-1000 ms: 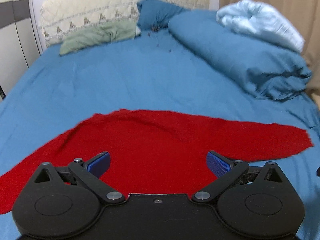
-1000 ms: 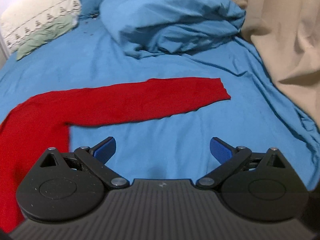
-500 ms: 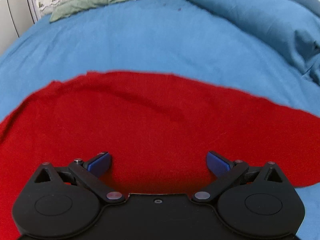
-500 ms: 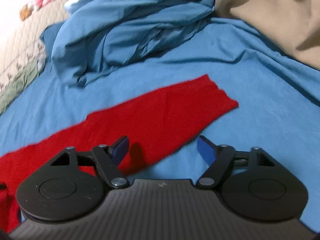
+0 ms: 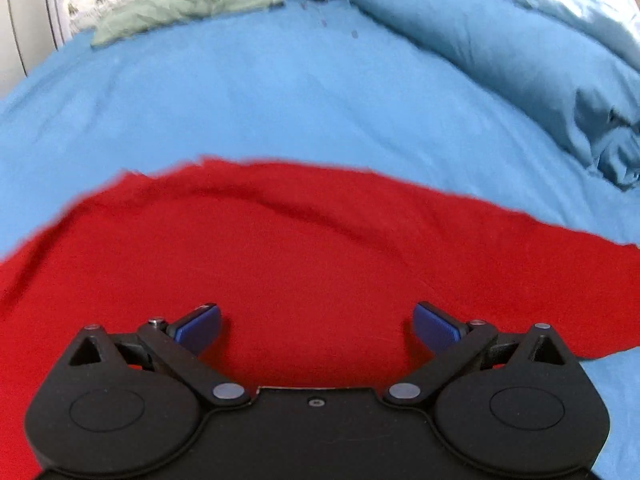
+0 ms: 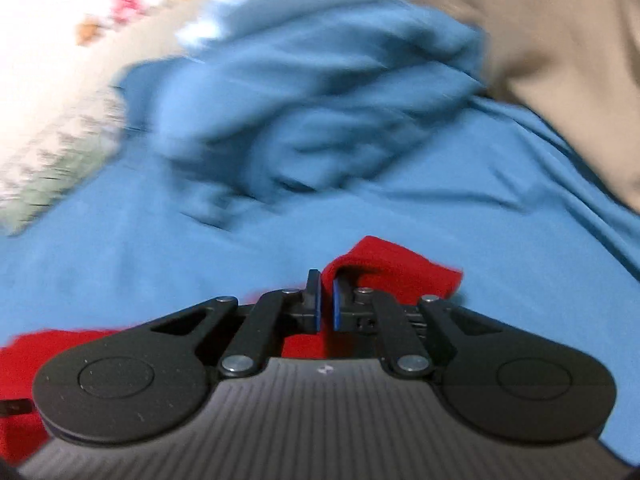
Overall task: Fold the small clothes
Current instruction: 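Fold the held sleeve across the sweater body and open the right tool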
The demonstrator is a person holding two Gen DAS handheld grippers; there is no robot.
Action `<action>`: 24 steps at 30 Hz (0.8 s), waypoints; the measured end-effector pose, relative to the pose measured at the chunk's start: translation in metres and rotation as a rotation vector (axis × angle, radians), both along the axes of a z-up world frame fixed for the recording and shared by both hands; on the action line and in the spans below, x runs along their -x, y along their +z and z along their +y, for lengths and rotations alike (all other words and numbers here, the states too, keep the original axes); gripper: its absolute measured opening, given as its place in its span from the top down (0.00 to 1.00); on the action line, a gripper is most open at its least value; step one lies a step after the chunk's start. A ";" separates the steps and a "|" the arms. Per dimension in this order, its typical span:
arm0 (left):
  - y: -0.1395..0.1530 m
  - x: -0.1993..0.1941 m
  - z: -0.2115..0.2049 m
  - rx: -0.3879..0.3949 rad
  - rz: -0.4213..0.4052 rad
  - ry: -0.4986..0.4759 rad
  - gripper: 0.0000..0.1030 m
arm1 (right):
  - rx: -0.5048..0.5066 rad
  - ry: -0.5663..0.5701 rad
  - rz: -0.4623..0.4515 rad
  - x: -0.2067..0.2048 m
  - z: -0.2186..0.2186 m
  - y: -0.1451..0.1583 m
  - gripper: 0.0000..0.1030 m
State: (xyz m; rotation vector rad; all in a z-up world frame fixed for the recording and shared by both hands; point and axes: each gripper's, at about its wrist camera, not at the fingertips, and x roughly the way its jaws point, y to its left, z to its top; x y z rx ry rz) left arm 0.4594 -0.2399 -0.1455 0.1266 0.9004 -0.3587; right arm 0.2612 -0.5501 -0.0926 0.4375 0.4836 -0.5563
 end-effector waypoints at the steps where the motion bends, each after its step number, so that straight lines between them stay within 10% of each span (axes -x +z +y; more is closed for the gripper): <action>1: 0.010 0.002 0.012 0.000 -0.028 0.004 0.00 | 0.007 0.042 -0.029 -0.008 0.013 0.013 0.80; 9: 0.051 0.008 0.126 -0.007 -0.122 0.104 0.00 | -0.071 0.507 -0.236 -0.104 0.182 0.074 0.80; 19: 0.015 0.017 0.219 -0.070 -0.089 0.221 0.00 | -0.003 0.798 0.042 -0.159 0.362 -0.064 0.79; 21: 0.013 0.015 0.217 -0.067 -0.088 0.209 0.00 | 0.011 0.802 0.045 -0.154 0.367 -0.070 0.75; 24: 0.015 0.022 0.209 -0.045 -0.104 0.176 0.00 | 0.034 0.838 0.043 -0.143 0.363 -0.061 0.41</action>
